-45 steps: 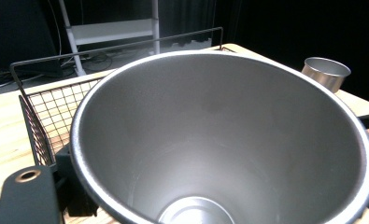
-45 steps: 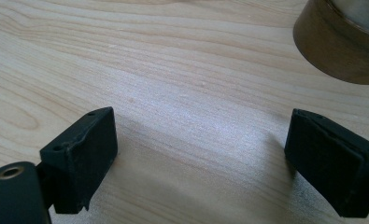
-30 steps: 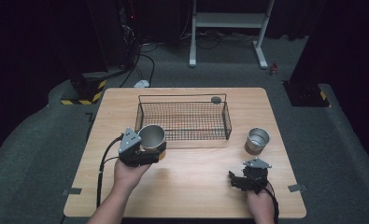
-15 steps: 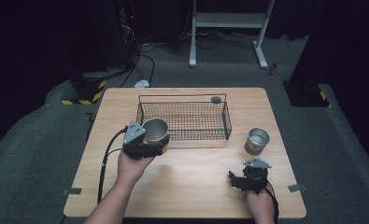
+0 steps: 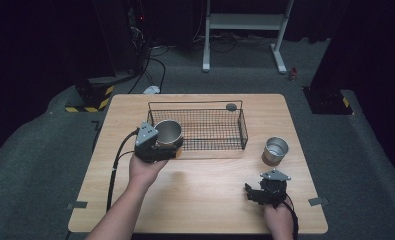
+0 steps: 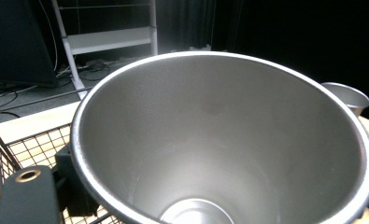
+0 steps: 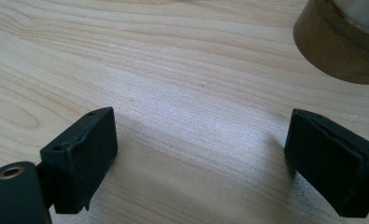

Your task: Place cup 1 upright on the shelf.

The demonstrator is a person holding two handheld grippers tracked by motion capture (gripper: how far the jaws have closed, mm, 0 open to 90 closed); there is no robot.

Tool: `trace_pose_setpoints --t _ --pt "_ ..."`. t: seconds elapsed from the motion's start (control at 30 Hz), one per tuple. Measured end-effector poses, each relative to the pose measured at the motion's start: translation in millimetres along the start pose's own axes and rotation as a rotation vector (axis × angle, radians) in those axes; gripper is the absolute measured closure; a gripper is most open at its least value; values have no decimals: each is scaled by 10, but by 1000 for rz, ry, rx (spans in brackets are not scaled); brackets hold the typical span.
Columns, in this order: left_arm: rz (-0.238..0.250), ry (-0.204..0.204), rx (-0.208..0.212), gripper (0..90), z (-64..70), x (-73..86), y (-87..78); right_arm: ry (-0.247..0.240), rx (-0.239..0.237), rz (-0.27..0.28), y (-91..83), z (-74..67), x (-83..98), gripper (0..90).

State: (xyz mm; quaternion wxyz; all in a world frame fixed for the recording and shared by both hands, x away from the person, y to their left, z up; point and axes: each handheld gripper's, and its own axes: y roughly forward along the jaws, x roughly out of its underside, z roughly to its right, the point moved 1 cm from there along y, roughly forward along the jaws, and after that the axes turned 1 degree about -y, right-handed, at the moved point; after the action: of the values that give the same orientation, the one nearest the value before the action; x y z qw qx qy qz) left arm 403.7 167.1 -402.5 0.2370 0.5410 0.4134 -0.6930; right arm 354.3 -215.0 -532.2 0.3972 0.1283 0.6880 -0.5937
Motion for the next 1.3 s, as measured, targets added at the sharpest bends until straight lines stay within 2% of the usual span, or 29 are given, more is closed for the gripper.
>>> trace_pose_setpoints --t 0.37,0.73,0.87,1.0,1.03,1.3 --pt "-1 2 -22 140 -50 -35 123 -3 0 1 1 2 0 94" --pt "-16 7 -33 139 -122 -143 253 -2 0 1 0 1 0 94" --pt "-10 -3 -32 140 -137 -191 286 -1 0 0 0 0 0 94" --pt "-13 14 -42 140 -152 -249 327 0 0 0 0 0 0 94" --pt "-6 3 -42 140 -167 -271 350 0 0 0 0 0 0 94" --pt "-18 0 -50 140 -229 -335 447 0 0 0 0 0 0 94"
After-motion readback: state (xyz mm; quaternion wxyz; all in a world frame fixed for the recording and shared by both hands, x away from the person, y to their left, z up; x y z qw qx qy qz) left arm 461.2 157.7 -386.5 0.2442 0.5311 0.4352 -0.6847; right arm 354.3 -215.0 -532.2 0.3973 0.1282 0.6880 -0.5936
